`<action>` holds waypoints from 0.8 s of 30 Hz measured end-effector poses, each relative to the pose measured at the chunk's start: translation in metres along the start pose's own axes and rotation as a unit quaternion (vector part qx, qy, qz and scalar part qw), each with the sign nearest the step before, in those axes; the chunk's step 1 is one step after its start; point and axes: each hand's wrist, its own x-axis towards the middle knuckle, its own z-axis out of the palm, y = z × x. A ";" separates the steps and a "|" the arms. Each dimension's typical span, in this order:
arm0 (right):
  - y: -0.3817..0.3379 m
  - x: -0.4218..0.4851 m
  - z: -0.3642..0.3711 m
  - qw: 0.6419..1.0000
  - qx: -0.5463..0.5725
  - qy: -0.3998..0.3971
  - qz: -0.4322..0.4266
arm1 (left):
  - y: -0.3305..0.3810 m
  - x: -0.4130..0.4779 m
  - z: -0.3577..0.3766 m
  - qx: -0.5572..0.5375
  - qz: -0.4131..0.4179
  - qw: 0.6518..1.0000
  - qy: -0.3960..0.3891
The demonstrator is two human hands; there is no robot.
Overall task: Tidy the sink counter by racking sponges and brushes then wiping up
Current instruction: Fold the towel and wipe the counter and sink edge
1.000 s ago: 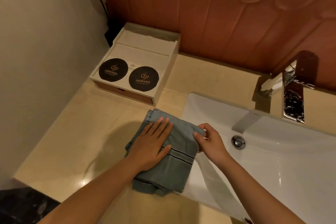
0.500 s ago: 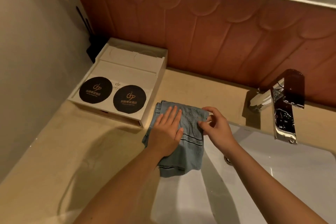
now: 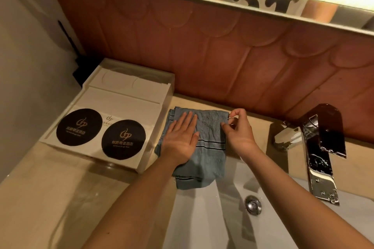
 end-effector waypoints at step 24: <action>0.012 0.034 0.074 0.914 -0.395 -0.036 -0.087 | -0.009 0.061 -0.004 -0.166 -0.068 0.975 0.132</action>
